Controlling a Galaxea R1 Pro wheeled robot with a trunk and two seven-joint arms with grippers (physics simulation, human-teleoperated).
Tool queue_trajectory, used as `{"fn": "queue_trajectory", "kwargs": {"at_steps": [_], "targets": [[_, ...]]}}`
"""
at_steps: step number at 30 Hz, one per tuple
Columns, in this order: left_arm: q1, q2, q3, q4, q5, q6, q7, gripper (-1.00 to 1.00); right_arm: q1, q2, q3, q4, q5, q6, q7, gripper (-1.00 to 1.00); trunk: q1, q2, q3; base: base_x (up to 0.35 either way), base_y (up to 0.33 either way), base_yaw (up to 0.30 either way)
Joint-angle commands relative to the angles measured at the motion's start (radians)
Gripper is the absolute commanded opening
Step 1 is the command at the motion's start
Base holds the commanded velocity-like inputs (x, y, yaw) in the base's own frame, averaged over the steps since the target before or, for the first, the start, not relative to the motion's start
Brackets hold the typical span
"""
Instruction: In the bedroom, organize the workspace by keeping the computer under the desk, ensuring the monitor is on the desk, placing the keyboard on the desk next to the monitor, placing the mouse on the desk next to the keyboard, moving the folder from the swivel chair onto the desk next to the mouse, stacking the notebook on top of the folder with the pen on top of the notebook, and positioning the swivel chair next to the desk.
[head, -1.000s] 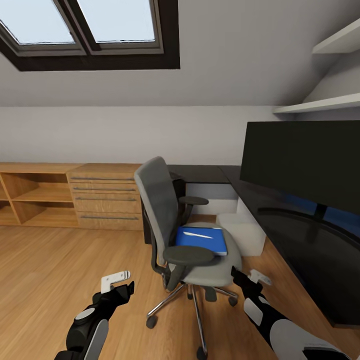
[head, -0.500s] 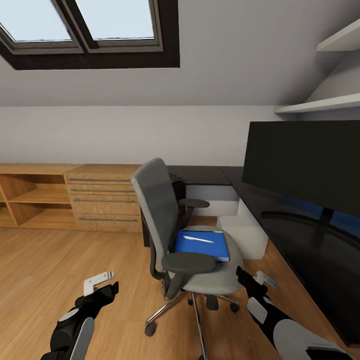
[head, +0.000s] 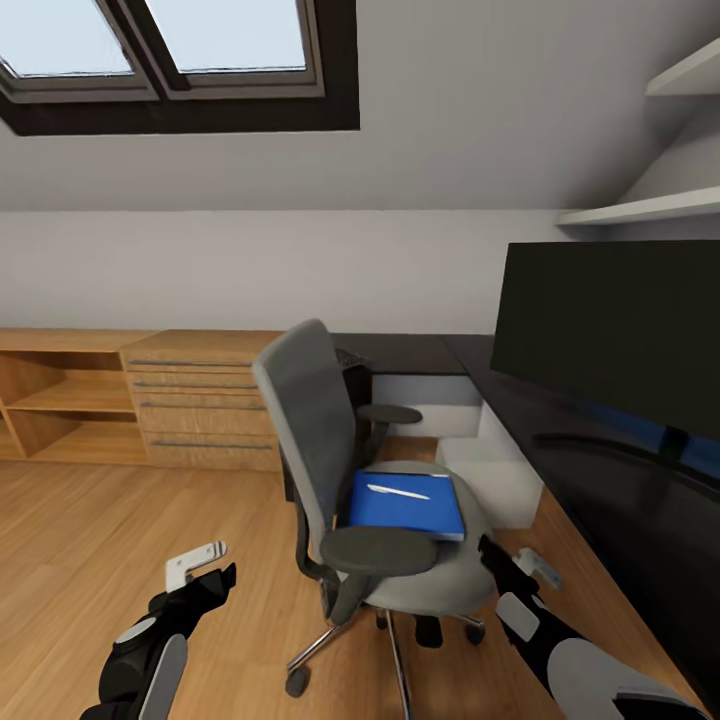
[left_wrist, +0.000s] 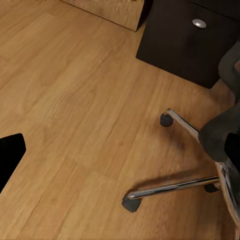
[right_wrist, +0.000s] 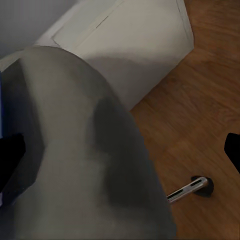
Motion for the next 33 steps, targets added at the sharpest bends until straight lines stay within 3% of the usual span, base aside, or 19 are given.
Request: {"fn": "queue_trajectory", "kwargs": {"at_steps": [1,19,27,33], "targets": [[-0.001,0.000,0.000,-0.001,0.011,0.003,0.007,1.00,-0.001,-0.002,-0.006,0.000,0.002,-0.001,-0.001,1.00,0.000,0.000,-0.001,0.236,0.000,0.000],[-0.001,-0.002,0.003,-0.004,0.013,0.003,0.003,1.00,-0.001,-0.009,-0.005,-0.007,-0.006,-0.012,0.001,1.00,0.000,0.000,-0.001,0.143,0.000,0.000],[-0.001,-0.001,0.001,-0.014,0.078,0.003,0.002,1.00,-0.001,-0.009,-0.002,-0.007,-0.006,-0.068,0.003,1.00,0.000,0.000,-0.001,0.003,0.000,0.000],[-0.001,-0.001,0.000,-0.016,0.089,0.003,0.003,1.00,0.000,-0.010,-0.003,-0.006,-0.006,-0.077,0.004,1.00,0.019,-0.035,-0.017,0.000,0.000,0.000]]}}
